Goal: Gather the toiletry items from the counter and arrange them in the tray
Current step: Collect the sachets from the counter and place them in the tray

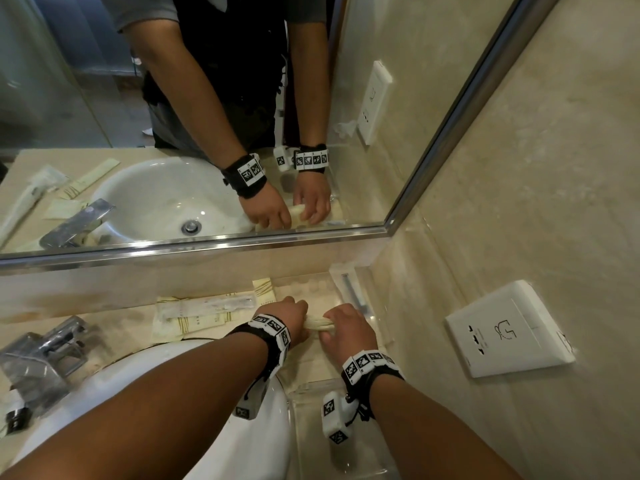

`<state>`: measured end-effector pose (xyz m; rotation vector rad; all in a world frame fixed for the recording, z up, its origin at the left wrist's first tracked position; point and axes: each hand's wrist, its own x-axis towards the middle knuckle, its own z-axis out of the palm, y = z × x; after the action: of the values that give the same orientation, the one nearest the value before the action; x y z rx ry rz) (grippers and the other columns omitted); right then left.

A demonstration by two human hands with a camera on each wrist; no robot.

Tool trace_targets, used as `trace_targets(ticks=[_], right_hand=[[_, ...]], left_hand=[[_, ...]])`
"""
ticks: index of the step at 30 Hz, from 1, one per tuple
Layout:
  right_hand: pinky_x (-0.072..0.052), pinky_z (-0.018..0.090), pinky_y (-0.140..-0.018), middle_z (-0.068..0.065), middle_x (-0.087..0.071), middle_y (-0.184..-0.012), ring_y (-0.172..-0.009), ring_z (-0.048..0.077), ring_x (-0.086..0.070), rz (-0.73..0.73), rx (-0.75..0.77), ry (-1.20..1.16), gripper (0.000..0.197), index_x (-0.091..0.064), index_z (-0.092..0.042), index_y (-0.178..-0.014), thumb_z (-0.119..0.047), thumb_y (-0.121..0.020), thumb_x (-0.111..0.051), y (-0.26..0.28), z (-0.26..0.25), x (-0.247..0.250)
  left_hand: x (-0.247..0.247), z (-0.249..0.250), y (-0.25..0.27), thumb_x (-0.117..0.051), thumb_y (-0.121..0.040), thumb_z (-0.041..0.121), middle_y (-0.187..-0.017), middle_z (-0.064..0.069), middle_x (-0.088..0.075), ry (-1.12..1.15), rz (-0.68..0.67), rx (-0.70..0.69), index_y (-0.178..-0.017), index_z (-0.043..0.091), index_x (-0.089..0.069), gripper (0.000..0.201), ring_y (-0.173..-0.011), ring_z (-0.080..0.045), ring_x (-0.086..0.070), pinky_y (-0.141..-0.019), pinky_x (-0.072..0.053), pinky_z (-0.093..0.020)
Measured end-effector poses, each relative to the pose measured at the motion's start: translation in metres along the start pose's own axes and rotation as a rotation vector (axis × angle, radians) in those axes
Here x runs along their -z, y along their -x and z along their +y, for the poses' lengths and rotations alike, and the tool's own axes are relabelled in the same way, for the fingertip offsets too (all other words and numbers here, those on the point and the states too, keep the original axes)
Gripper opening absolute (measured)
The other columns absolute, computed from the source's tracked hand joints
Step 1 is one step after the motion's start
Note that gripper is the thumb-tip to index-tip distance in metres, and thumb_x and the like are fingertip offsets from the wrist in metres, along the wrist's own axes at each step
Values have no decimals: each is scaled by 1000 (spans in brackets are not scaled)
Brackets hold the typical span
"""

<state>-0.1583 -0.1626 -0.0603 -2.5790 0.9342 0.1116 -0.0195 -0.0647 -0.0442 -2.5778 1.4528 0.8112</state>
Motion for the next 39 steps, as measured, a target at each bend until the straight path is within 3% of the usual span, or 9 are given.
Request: trace_targets(ticks=[4, 7, 10, 13, 17, 21, 27, 31, 39], right_hand=[[-44, 27, -81, -6, -60, -114, -106, 18, -56, 17, 47, -21, 30, -63, -26, -117, -32, -88, -61, 0, -7, -1], [-45, 28, -87, -6, -59, -120, -111, 17, -55, 6, 59, -45, 39, -60, -29, -125, -29, -86, -62, 1, -9, -1], [-48, 31, -90, -6, -54, -130, -120, 17, -50, -30, 15, -3, 50, -51, -34, -135, -31, -86, -63, 2, -6, 2], [-50, 34, -87, -2, -50, -132, -120, 21, -50, -40, -76, 70, 61, -42, -36, -142, -34, -85, -65, 5, -2, 2], [-48, 32, -76, -1, -55, -122, -108, 21, -55, -28, -53, 187, 48, -48, -31, -133, -35, -87, -63, 6, -4, 3], [-43, 30, -63, -1, -56, -118, -90, 23, -67, -45, -47, 196, 37, -51, -31, -125, -36, -90, -61, 5, -9, 5], [-41, 30, -64, -3, -53, -123, -90, 22, -67, -61, -30, 141, 42, -49, -31, -131, -41, -91, -58, 6, -13, 8], [-45, 31, -62, -1, -56, -115, -84, 23, -67, -58, -70, 174, 33, -50, -28, -123, -38, -92, -54, 6, -9, 8], [-45, 31, -67, -1, -56, -116, -95, 22, -64, -66, -7, 147, 33, -53, -26, -125, -32, -93, -57, 6, -16, 1]], left_hand=[[-5, -1, -1, -61, -87, 37, -122, -9, -55, 91, 18, -31, -133, 18, -47, 52, -107, -31, -60, -91, -51, -39], [-8, 5, 2, -62, -87, 34, -125, -6, -56, 169, 59, -74, -138, 22, -42, 57, -112, -26, -58, -92, -49, -36], [-8, 5, 4, -62, -88, 31, -129, -6, -52, 186, 59, -52, -143, 25, -38, 60, -111, -28, -59, -91, -51, -39], [-4, 1, 5, -57, -90, 29, -126, -7, -50, 122, 49, 3, -137, 23, -42, 50, -103, -32, -62, -84, -54, -42], [-2, 4, 4, -59, -90, 25, -122, -8, -49, 56, 37, -23, -128, 17, -50, 40, -99, -32, -62, -83, -54, -41], [-7, 11, 3, -58, -90, 21, -122, -9, -51, 41, 28, -54, -131, 14, -48, 42, -103, -32, -61, -86, -52, -40], [-5, 13, 1, -55, -92, 28, -125, -6, -53, 71, 78, -78, -135, 20, -46, 45, -107, -30, -60, -87, -52, -39], [-6, 4, 1, -48, -94, 22, -120, -8, -53, 61, 44, -2, -131, 18, -48, 38, -99, -34, -63, -84, -54, -43], [-14, 16, 3, -49, -94, 22, -123, -9, -53, 43, 41, -89, -135, 17, -45, 41, -104, -32, -62, -84, -51, -39]])
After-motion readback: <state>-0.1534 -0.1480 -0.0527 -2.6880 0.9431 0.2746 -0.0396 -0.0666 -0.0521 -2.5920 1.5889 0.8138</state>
